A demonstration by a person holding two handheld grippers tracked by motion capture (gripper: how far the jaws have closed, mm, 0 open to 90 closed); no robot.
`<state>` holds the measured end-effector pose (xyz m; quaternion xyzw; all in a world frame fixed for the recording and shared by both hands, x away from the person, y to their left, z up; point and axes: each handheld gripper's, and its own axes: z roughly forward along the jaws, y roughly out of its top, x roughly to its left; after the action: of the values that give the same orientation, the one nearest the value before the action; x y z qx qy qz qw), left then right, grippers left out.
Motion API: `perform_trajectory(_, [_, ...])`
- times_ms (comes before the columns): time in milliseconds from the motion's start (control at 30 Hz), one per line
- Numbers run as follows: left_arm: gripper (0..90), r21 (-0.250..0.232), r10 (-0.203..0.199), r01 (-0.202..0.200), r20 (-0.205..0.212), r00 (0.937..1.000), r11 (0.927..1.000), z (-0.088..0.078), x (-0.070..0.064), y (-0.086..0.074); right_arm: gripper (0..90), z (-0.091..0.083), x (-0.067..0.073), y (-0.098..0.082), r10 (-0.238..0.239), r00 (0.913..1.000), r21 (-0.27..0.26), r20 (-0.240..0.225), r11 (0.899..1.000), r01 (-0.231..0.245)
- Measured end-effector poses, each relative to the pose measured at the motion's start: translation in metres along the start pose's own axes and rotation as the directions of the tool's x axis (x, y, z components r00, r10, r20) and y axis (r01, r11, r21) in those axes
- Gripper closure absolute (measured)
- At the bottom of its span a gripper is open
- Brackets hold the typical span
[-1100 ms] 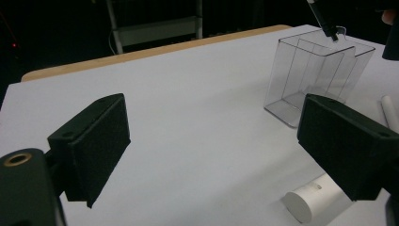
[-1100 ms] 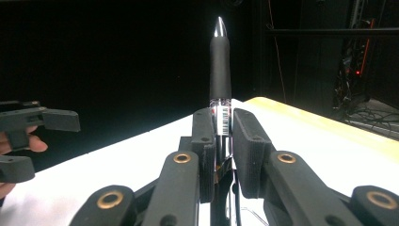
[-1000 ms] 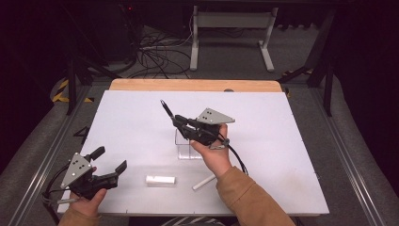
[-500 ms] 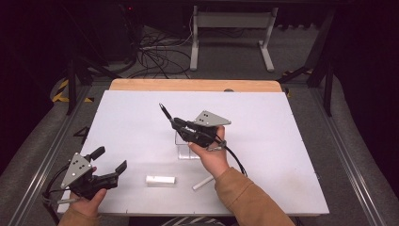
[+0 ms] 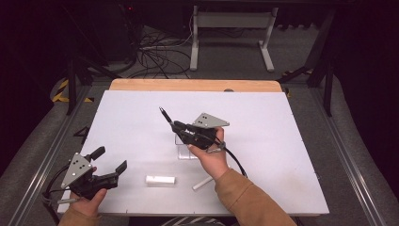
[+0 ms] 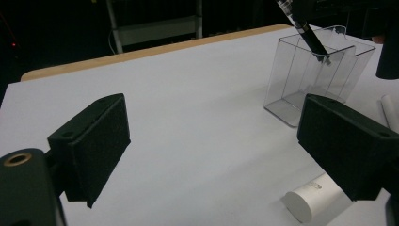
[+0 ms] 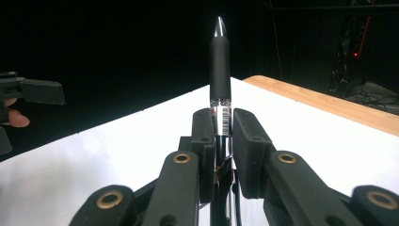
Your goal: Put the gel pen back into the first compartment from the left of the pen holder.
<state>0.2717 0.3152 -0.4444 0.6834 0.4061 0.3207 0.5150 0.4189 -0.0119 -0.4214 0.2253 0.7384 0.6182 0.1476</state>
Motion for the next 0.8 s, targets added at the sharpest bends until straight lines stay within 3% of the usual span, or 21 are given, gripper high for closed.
perform_trajectory(800, [10.5,0.000,0.000,0.000,0.006,1.0000,1.0000,0.0015,-0.0005,0.0000,79.8,-0.0066,0.0003,-0.0073,0.014,0.9999,0.023,0.004,1.000,-0.014])
